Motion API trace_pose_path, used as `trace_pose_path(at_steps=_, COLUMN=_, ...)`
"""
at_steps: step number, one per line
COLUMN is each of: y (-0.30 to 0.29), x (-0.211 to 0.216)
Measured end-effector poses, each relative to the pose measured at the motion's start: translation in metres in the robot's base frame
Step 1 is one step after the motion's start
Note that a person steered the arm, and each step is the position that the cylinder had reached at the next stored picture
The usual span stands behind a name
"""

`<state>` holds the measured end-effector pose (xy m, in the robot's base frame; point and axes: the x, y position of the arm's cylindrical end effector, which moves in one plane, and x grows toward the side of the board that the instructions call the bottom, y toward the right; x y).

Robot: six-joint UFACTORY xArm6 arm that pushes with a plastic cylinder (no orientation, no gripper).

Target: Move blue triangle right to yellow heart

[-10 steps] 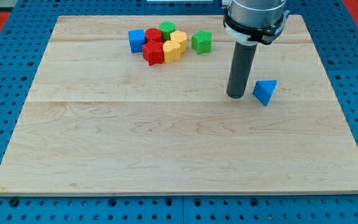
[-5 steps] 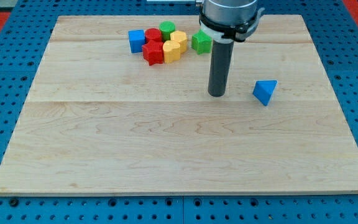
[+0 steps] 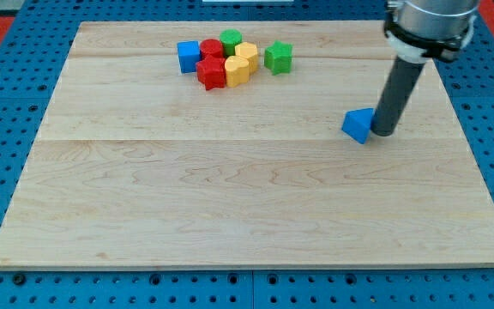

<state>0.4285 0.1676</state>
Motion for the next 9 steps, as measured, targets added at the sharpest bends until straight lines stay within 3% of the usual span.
trace_pose_path(at_steps=3, y=-0.123, x=-0.023)
trace_pose_path(at_steps=5, y=-0.140, x=-0.072)
trace_pose_path(at_steps=7, y=-0.129, x=-0.048)
trace_pose_path(at_steps=9, y=-0.173, x=-0.039)
